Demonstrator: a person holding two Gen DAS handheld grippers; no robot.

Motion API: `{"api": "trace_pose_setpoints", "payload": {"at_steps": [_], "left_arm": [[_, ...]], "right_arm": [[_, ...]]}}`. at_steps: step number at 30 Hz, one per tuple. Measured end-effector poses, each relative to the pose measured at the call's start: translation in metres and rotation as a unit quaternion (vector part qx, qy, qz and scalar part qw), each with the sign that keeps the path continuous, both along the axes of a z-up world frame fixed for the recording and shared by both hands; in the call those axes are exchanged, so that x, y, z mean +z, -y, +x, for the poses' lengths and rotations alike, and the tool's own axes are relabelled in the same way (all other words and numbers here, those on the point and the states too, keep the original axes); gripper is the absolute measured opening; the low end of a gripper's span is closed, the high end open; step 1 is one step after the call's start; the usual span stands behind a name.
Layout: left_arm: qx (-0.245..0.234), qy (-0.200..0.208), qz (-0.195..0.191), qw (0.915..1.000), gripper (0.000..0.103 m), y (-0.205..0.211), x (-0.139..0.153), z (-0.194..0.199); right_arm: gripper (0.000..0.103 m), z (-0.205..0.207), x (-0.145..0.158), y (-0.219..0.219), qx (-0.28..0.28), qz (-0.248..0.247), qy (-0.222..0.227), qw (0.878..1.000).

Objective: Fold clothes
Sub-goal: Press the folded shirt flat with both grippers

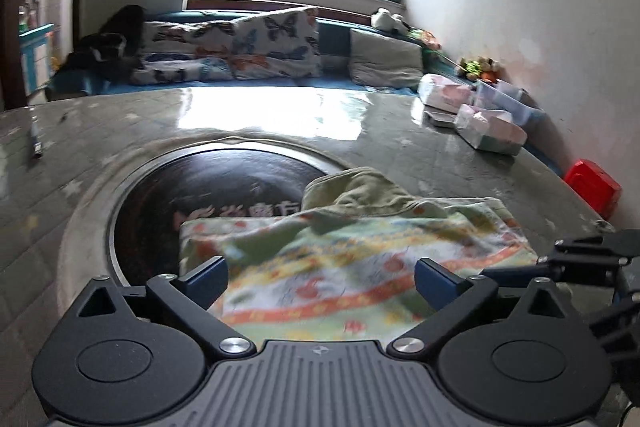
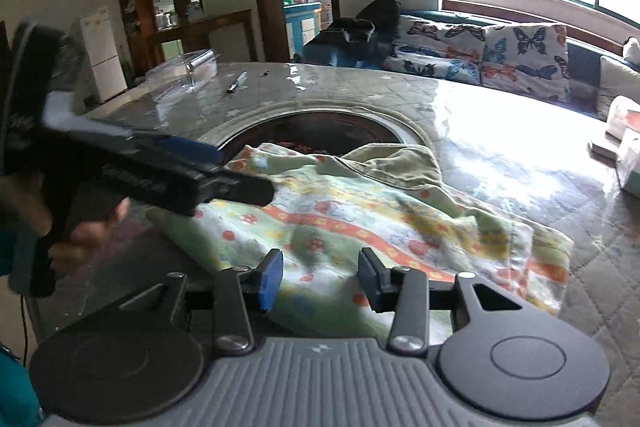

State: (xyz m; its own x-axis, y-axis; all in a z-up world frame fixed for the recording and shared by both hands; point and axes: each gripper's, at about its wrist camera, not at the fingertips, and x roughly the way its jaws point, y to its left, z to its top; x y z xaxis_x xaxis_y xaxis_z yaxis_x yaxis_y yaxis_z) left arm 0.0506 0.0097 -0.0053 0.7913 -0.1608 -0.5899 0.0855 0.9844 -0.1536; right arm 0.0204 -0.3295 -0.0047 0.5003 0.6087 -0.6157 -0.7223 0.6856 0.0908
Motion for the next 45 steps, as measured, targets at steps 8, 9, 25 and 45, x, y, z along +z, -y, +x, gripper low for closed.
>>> {"api": "trace_pose_setpoints", "payload": {"at_steps": [8,9,25,45], "left_arm": [[0.009,-0.017,0.055,0.9983,0.103,0.008,-0.021,-0.019],[0.010,-0.020,0.052,0.9984,0.103,0.007,-0.023,-0.020],[0.016,-0.023,0.025,0.9993,0.103,-0.001,-0.030,-0.024],[0.083,-0.029,0.051,0.9949,0.103,-0.031,-0.027,-0.028]], "right_arm": [[0.042,0.000,-0.011,0.005,-0.025,-0.016,0.000,1.000],[0.043,-0.001,-0.013,0.005,-0.026,-0.019,0.003,0.999],[0.072,-0.002,-0.023,0.054,-0.080,-0.004,-0.006,0.997],[0.099,0.032,-0.023,0.004,-0.056,-0.020,-0.002,0.998]]}}
